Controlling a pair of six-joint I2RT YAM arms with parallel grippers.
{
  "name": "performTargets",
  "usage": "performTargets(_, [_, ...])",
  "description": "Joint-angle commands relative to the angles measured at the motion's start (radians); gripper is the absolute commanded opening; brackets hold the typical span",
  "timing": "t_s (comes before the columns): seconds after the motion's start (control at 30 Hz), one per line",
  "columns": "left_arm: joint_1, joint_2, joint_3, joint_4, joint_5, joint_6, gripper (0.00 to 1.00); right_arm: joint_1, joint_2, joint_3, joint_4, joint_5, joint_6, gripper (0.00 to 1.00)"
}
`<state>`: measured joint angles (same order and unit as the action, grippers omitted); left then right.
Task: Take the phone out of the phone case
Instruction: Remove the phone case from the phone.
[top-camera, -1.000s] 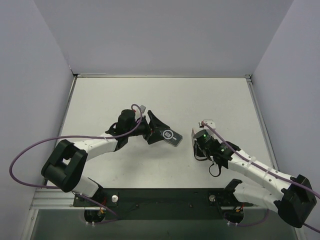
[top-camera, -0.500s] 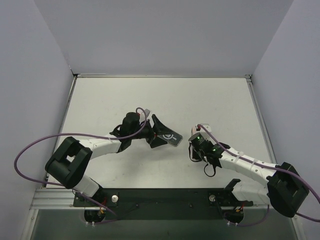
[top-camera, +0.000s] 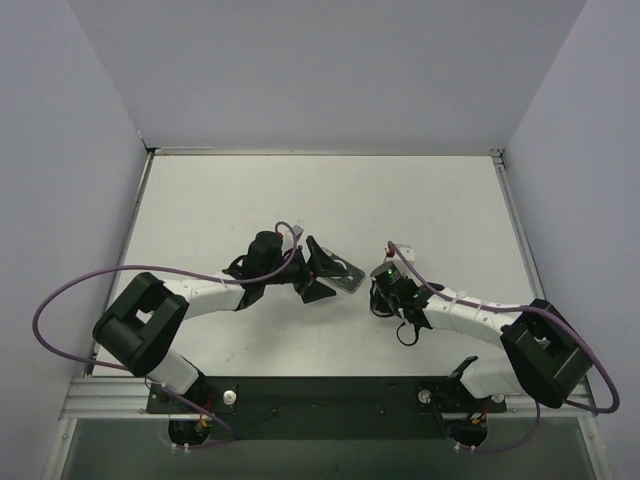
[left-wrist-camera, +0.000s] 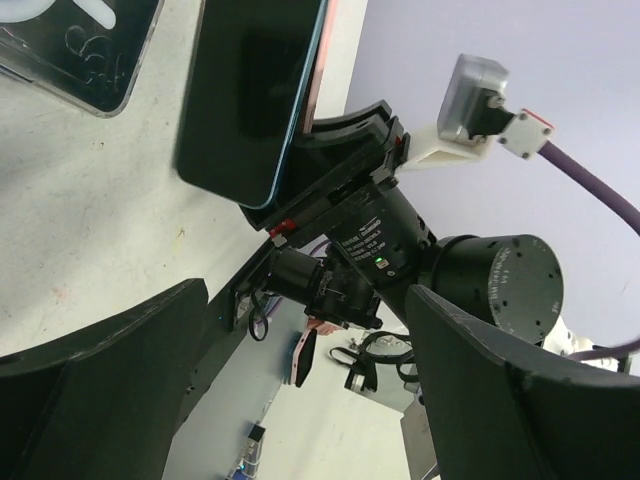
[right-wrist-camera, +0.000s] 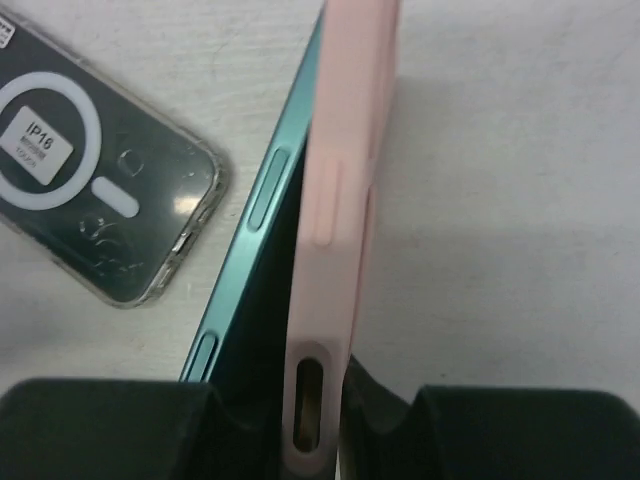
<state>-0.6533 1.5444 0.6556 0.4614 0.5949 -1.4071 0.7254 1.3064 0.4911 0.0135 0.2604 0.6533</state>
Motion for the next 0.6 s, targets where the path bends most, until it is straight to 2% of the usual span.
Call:
performTargets(0.0, [-0.011,0.017,0.001,0.059,-0.017,0.007,0.91,-0.021,0.105,-0.072,0.135,-0.111,0.029,0.15])
performTargets(0.1, [-0.019,0.029,0.003,0.057,-0.020,0.020,0.91,-0.023,0.077,-0.060,0.114,-0.139,-0.001,0.10])
performTargets(0.2, [-0.028,0.043,0.012,0.063,-0.024,0.031,0.91,-0.023,0.045,-0.036,0.062,-0.138,-0.024,0.00])
performTargets(0.33, [-0.040,0.052,0.036,0.046,-0.027,0.077,0.91,-0.029,-0.027,-0.011,-0.009,-0.153,-0.047,0.00])
performTargets(0.43, [-0.069,0.046,0.088,-0.060,-0.067,0.224,0.91,-0.047,-0.039,0.024,-0.085,-0.203,-0.069,0.00])
performTargets(0.47, [-0.083,0.042,0.102,-0.091,-0.087,0.320,0.91,-0.060,-0.041,0.033,-0.127,-0.234,-0.073,0.00])
performTargets(0.57, [-0.160,0.007,0.118,-0.174,-0.232,0.452,0.91,-0.081,-0.041,0.070,-0.194,-0.306,-0.076,0.00])
